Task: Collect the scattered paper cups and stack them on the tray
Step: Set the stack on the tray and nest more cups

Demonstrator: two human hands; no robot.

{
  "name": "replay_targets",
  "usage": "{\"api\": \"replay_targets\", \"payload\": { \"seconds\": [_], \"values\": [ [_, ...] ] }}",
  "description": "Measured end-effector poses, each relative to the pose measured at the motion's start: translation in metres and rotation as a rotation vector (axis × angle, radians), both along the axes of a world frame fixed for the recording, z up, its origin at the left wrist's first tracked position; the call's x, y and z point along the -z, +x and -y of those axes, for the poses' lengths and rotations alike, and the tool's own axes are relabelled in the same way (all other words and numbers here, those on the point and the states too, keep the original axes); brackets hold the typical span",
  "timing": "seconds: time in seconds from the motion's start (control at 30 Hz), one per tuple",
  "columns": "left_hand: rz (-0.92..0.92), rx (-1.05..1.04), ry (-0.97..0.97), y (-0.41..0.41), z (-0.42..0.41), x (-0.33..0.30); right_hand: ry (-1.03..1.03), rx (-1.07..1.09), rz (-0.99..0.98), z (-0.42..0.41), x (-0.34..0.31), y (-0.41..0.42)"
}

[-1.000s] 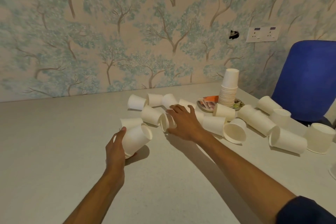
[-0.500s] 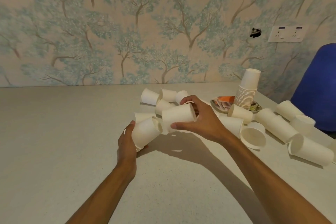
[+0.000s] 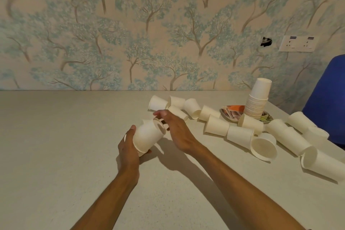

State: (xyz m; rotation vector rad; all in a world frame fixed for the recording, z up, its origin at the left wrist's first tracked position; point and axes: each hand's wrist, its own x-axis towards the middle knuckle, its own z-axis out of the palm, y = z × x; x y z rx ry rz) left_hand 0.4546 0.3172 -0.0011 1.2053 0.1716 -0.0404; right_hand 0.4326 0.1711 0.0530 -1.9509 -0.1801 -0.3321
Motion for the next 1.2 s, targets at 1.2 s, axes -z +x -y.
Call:
{"api": "replay_targets", "payload": {
  "seconds": [1.2],
  "values": [
    [0.069,-0.169,0.214,0.017,-0.015,0.005,0.188,0.151,0.071,0.022,-0.002,0.007]
  ]
}}
